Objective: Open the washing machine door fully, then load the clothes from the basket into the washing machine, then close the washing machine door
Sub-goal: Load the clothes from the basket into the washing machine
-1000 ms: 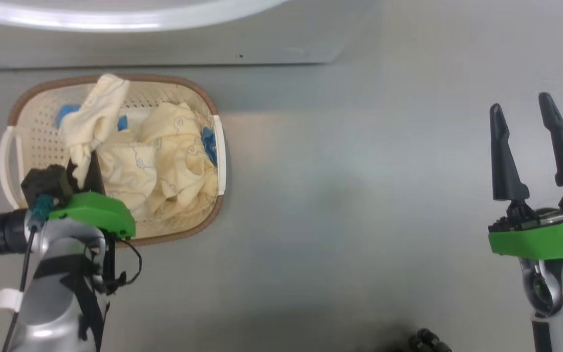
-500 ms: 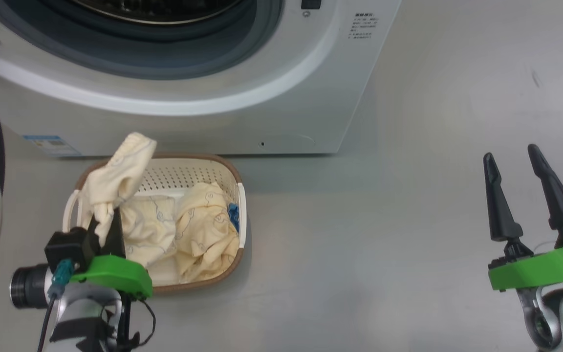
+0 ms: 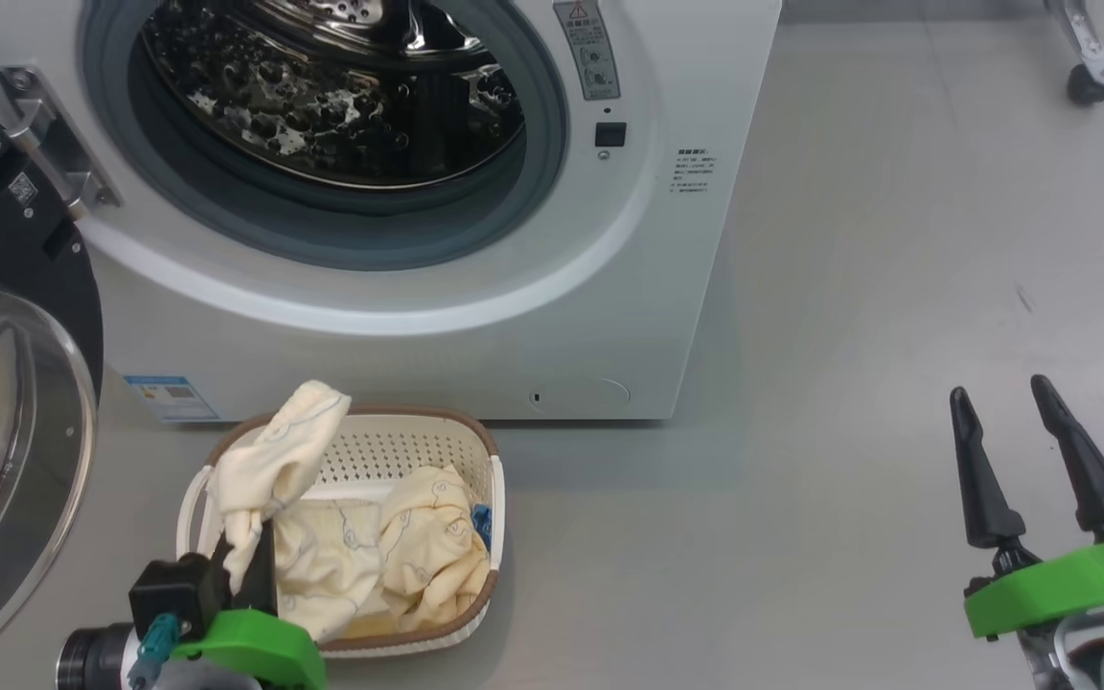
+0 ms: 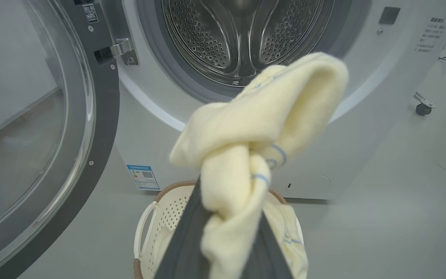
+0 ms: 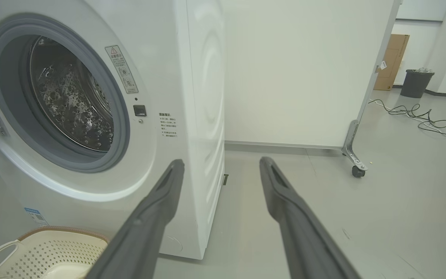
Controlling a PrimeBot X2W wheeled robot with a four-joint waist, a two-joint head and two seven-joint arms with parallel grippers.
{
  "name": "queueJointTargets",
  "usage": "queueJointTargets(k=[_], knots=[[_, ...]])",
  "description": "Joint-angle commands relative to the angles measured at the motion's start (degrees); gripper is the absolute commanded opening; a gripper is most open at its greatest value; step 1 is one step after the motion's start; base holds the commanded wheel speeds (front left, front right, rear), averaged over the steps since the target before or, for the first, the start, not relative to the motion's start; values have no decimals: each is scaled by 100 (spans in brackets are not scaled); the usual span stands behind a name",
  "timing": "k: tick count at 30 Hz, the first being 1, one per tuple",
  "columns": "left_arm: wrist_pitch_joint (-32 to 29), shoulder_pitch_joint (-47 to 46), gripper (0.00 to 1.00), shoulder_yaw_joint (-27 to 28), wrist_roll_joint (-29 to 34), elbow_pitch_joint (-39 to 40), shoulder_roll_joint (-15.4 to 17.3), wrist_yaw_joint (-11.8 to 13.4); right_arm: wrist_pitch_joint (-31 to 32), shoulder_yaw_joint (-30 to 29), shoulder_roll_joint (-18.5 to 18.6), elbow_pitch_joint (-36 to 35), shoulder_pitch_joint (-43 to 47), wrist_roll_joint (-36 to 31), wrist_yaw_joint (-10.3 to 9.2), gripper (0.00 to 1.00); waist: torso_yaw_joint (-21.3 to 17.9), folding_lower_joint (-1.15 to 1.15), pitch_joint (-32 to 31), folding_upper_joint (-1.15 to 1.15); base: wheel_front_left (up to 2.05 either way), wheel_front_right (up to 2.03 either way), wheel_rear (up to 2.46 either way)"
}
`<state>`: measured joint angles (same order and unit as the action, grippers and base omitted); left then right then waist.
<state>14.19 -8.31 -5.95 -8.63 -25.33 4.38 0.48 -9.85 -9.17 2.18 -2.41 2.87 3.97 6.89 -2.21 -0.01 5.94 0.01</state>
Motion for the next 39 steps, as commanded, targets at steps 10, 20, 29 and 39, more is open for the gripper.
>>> queueJointTargets(k=[10, 20, 29, 39], knots=[[81, 78, 0, 166, 31, 230, 42, 22, 108, 249, 70, -264, 111, 42, 59, 100, 50, 1, -141, -1, 0, 0, 0], [81, 14, 0, 181, 41, 238, 50, 51, 139, 274, 70, -340, 112, 62, 59, 100, 95, 1, -25, -1, 0, 0, 0], [81, -142, 0, 230, 35, 274, 79, 86, 139, 294, 70, -401, 66, 75, 59, 100, 99, 1, 166, -1, 0, 0, 0], [-340, -1208, 0, 281, -14, -139, 401, -24, 19, 506, 70, -384, -243, 273, 59, 100, -281, 1, 916, -1, 0, 0, 0]])
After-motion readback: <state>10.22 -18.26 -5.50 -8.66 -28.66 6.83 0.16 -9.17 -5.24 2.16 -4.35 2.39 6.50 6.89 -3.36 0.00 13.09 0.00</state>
